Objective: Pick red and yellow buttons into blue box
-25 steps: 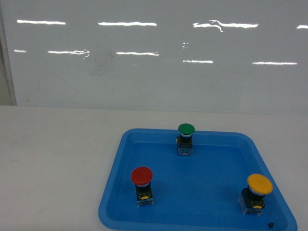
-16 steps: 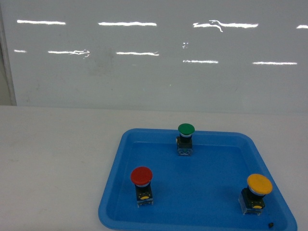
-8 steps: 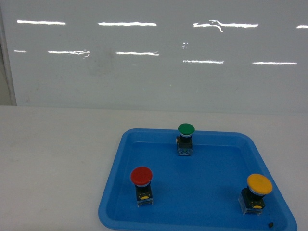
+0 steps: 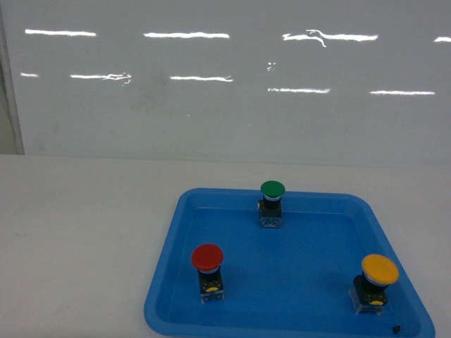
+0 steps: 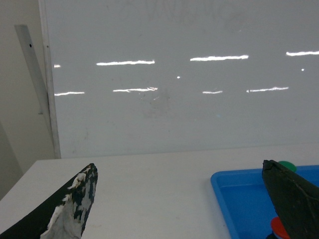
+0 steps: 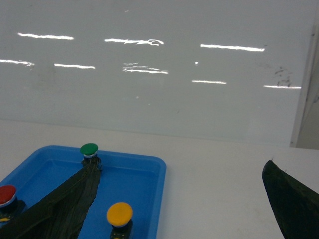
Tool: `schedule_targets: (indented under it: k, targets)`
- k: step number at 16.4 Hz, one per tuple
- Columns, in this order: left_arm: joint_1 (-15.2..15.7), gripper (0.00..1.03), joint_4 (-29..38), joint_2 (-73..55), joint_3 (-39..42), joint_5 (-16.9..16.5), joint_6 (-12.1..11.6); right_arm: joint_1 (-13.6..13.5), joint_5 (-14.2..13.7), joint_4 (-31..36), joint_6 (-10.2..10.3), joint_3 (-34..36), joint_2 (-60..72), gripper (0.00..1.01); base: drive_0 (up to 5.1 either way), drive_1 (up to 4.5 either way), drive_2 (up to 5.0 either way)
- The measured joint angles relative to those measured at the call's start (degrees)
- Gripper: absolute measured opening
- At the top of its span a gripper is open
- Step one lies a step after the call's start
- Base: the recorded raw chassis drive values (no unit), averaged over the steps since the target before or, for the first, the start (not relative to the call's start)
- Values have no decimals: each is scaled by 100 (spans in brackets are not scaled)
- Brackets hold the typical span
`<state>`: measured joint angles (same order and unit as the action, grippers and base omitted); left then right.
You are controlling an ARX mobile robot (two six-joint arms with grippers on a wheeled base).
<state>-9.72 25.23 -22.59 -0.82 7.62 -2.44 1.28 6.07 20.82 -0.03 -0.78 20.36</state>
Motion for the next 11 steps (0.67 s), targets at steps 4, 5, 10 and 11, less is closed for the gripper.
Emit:
schedule_targets:
  k: [4, 5, 10, 11]
  targets:
    - [-52, 98, 1886, -2793, -387, 160, -376, -533, -7, 1902, -232, -260, 2636, 98, 0, 0, 0]
    - [-153, 98, 2448, -3554, -634, 201, -452, -669, 11, 2472, -361, -457, 3375, 98, 0, 0, 0]
    - [-713, 98, 2081, -5978, -1993, 92, -584, -892, 170, 2662, -463, -1663, 6194, 98, 0, 0, 0]
    - [-778, 98, 1998, -5978, -1996, 22, -601, -916, 79, 2612, -431, -1659, 6207, 98, 0, 0, 0]
